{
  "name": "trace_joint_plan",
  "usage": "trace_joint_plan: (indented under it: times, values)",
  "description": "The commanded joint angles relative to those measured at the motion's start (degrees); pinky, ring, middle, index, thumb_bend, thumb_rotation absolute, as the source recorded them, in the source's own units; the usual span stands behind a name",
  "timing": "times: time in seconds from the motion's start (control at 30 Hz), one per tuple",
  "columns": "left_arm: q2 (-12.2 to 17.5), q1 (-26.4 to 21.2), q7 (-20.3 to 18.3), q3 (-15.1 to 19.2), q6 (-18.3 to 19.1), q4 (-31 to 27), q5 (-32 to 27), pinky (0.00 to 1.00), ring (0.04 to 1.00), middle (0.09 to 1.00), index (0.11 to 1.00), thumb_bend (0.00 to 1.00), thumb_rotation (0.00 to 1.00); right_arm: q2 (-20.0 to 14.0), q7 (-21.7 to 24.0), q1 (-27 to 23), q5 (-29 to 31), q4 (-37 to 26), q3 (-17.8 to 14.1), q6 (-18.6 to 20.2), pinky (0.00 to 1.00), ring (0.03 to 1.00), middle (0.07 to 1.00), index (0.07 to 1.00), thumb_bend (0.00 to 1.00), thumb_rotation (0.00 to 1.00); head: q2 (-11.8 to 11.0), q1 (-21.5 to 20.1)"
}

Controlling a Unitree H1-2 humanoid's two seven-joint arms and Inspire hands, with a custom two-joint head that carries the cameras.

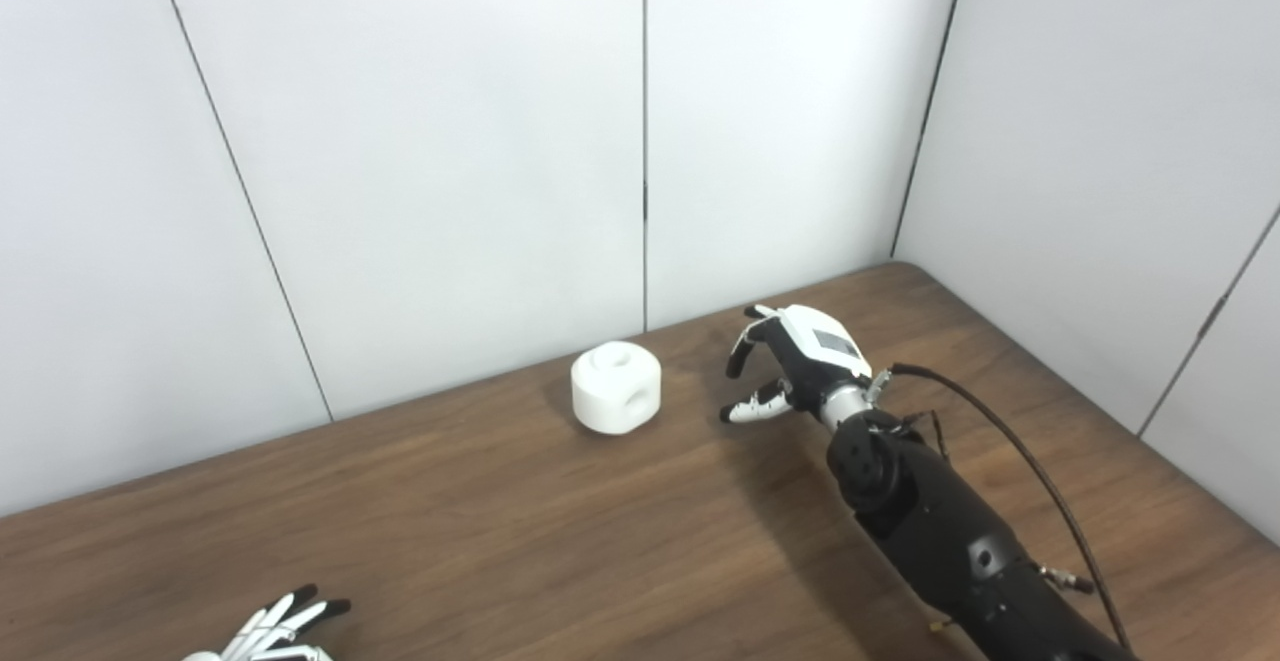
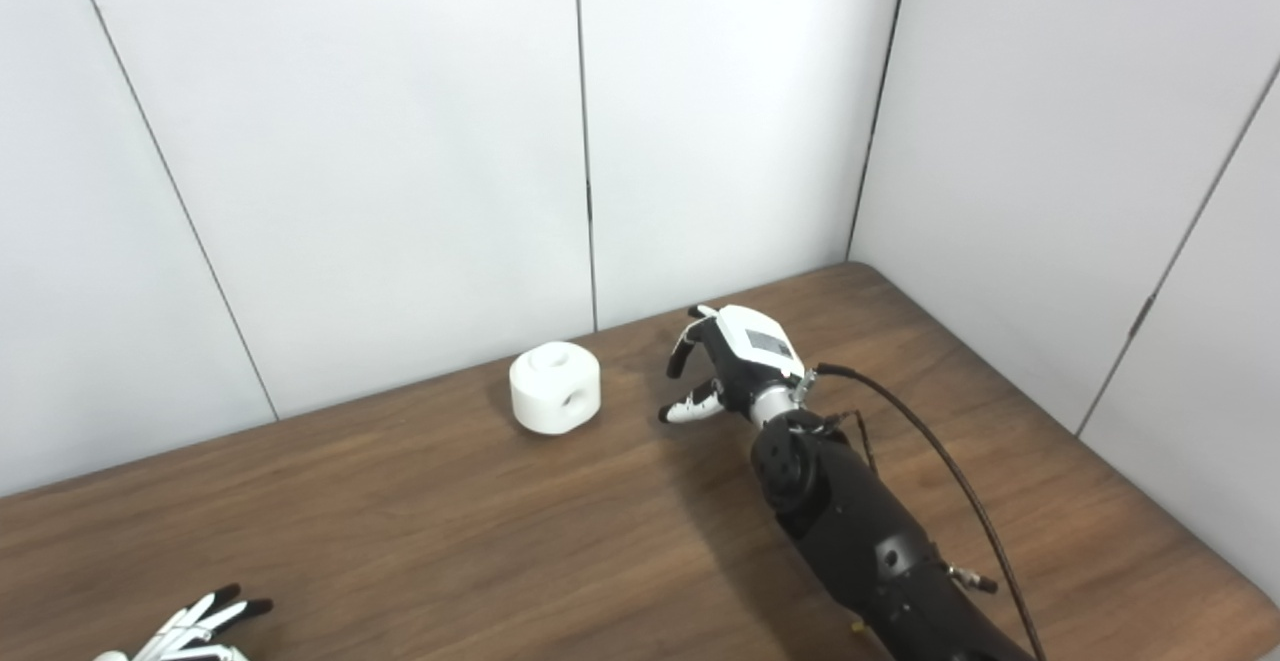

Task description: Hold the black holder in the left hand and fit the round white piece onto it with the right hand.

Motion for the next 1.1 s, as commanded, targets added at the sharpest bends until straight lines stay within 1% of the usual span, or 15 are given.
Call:
trace_joint_plan:
  times: [0.0, 0.23, 0.27, 0.33, 0.37, 0.43, 0.53, 0.57, 0.77, 0.93, 1.07]
  values:
    - [2.27, 0.17, -0.64, -0.05, 1.18, 0.92, 1.91, 1.0, 0.99, 0.902, 0.479, 0.51, 0.05, -0.61, -1.01, -1.97, 0.22, -1.91, -1.14, -0.04, 0.79, 0.958, 0.943, 0.488, 0.51, 0.15, -0.09, 0.13]
    - [2.24, 0.08, -0.77, -0.12, 1.18, 0.9, 1.8, 1.0, 0.988, 0.902, 0.479, 0.51, 0.05, -0.42, 1.05, -2.25, 1.81, -2.63, -1.87, 1.29, 0.82, 0.987, 0.976, 0.497, 0.51, 0.16, -0.15, 0.24]
    - [2.25, 0.06, -0.66, -0.18, 1.17, 0.94, 1.79, 1.0, 0.989, 0.903, 0.479, 0.51, 0.05, -0.45, 1.32, -2.28, 2.09, -2.67, -1.92, 1.33, 0.84, 0.995, 0.985, 0.616, 0.67, 0.27, -0.15, 0.24]
    - [2.23, 0.05, -0.59, -0.15, 1.17, 0.95, 1.81, 1.0, 0.987, 0.902, 0.479, 0.51, 0.05, -0.57, 1.79, -2.35, 2.58, -2.75, -1.91, 1.56, 0.85, 0.999, 0.991, 0.684, 0.77, 0.35, -0.15, 0.24]
    - [2.23, 0.06, -0.59, -0.13, 1.17, 0.91, 1.84, 1.0, 0.985, 0.901, 0.479, 0.51, 0.05, -0.59, 1.9, -2.36, 2.84, -2.79, -1.94, 1.62, 0.87, 1.0, 0.997, 0.721, 0.84, 0.39, -0.18, 0.33]
    - [2.23, 0.08, -0.68, -0.1, 1.18, 0.82, 1.87, 1.0, 0.984, 0.901, 0.479, 0.51, 0.05, -0.6, 2.17, -2.36, 3.32, -2.96, -2.01, 1.94, 0.88, 1.0, 1.0, 0.747, 0.89, 0.42, -0.18, 0.38]
    - [2.24, 0.06, -0.66, -0.14, 1.17, 0.83, 1.8, 1.0, 0.983, 0.899, 0.479, 0.51, 0.05, -0.69, 2.47, -2.38, 3.77, -2.96, -2.01, 2.03, 0.88, 1.0, 1.0, 0.774, 0.92, 0.43, -0.19, 0.43]
    - [2.24, 0.05, -0.78, -0.11, 1.19, 0.81, 1.81, 1.0, 0.985, 0.901, 0.479, 0.51, 0.05, -0.72, 2.59, -2.4, 3.88, -2.93, -2.0, 2.1, 0.9, 1.0, 1.0, 0.798, 0.94, 0.44, -0.19, 0.43]
    - [2.12, -0.07, -0.75, -0.09, 1.2, 1.01, 2.04, 1.0, 0.984, 0.899, 0.479, 0.51, 0.05, -0.78, 2.52, -2.44, 4.31, -2.77, -1.86, 1.91, 0.91, 1.0, 1.0, 0.863, 0.99, 0.49, -0.23, 0.52]
    - [1.98, -0.22, -1.04, -0.06, 1.23, 1.16, 1.86, 1.0, 0.986, 0.901, 0.479, 0.51, 0.05, -0.85, 2.87, -2.61, 4.7, -2.67, -1.88, 2.06, 0.92, 1.0, 1.0, 0.878, 1.0, 0.48, -0.45, 0.84]
    - [1.88, -0.23, -1.02, -0.01, 1.32, 1.22, 2.29, 1.0, 0.987, 0.902, 0.479, 0.51, 0.05, -1.07, 3.41, -2.81, 4.66, -2.86, -1.66, 2.26, 0.93, 1.0, 1.0, 0.883, 1.0, 0.5, -0.59, 0.93]
